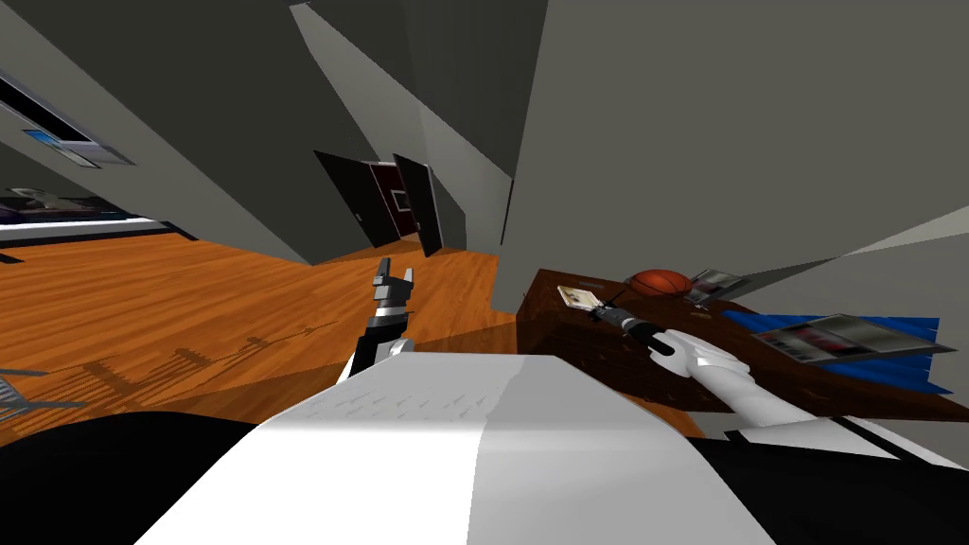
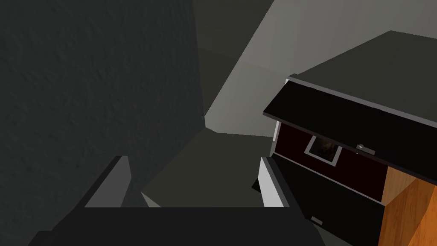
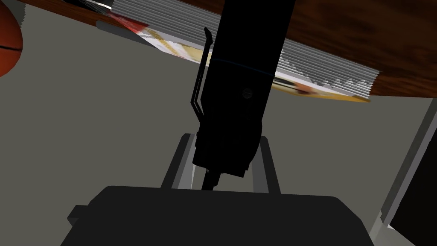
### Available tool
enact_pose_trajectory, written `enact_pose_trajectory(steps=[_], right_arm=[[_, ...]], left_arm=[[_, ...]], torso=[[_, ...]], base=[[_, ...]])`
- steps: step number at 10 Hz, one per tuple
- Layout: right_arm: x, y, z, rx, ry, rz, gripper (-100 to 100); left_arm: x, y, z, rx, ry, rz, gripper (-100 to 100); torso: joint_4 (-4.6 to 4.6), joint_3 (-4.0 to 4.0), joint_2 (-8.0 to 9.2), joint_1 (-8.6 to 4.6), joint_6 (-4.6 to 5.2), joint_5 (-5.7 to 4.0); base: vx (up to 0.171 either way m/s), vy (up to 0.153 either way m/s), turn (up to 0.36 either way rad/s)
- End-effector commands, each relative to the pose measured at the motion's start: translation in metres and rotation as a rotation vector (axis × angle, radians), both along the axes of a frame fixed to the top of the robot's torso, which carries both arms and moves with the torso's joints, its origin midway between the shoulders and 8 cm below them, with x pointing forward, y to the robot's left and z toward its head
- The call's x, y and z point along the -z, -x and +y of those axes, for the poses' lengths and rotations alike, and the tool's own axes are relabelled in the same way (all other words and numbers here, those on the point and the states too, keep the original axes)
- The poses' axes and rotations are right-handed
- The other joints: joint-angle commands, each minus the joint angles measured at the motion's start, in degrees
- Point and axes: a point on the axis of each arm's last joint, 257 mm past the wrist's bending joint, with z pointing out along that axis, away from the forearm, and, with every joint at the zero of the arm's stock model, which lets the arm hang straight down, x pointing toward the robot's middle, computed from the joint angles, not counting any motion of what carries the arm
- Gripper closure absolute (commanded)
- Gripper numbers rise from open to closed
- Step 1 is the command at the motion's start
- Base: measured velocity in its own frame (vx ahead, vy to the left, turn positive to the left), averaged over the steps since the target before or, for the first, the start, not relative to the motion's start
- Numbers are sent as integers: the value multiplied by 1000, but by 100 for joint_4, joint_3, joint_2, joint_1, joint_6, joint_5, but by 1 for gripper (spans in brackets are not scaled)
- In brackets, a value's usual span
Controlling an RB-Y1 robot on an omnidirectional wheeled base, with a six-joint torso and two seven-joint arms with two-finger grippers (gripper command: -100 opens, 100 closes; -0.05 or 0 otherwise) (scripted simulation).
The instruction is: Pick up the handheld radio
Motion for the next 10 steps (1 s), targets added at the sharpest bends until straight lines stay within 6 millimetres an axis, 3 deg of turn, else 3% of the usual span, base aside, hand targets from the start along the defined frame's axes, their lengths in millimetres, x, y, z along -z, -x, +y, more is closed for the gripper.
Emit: enact_pose_trajectory(steps=[1, 3, 5, 7, 10], right_arm=[[1, 3, 10, -16, -6, -23, 100], [8, 16, 18, -34, -16, -9, 100], [20, 34, 14, -22, -16, 23, 100], [-1, 30, 16, -22, -7, -34, 100], [19, 55, 25, -37, -19, 18, 100]], left_arm=[[0, 0, 0, 0, 0, 0, 0], [0, 0, 0, 0, 0, 0, 0], [0, 0, 0, 0, 0, 0, 0], [0, 0, 0, 0, 0, 0, 0], [0, 0, 0, 0, 0, 0, 0]], torso=[[0, 0, 0, 0, 0, 0], [-5, -11, -19, -5, -2, -7], [-20, -12, -3, -10, -7, -40], [-35, -21, -10, -26, 23, -64], [-36, -16, 6, -34, 12, -73]], base=[[104, -32, -123], [87, -16, -43], [14, -10, 32], [118, -9, -133], [21, -9, 20]])
